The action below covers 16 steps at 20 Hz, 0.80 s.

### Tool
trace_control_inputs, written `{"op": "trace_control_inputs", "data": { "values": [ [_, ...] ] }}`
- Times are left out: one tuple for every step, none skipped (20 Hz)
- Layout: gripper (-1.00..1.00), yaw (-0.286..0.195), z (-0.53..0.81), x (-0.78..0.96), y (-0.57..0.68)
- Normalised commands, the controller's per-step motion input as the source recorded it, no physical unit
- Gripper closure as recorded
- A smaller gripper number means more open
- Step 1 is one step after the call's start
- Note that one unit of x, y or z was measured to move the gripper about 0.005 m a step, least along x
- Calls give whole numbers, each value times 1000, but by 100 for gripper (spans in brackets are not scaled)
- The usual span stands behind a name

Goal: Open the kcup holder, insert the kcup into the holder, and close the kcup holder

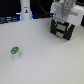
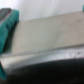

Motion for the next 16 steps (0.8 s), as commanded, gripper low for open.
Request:
{"op": "trace_control_inputs", "data": {
  "values": [
    [100,-37,208,1000,-215],
    [100,-37,223,1000,-214],
    [100,-38,238,1000,-216],
    [100,-39,253,1000,-224],
    [100,-40,265,1000,-222],
    [100,-39,272,1000,-222],
    [100,-40,276,1000,-221],
    [100,-41,282,1000,-223],
    [100,-51,274,1000,-210],
    [100,-46,286,1000,-202],
    [100,-43,276,1000,-212],
    [100,-43,273,1000,-220],
    [100,-42,269,1000,-228],
    [100,-43,256,1000,-238],
    [100,-45,249,995,-256],
    [100,-45,241,991,-271]
  ]
}}
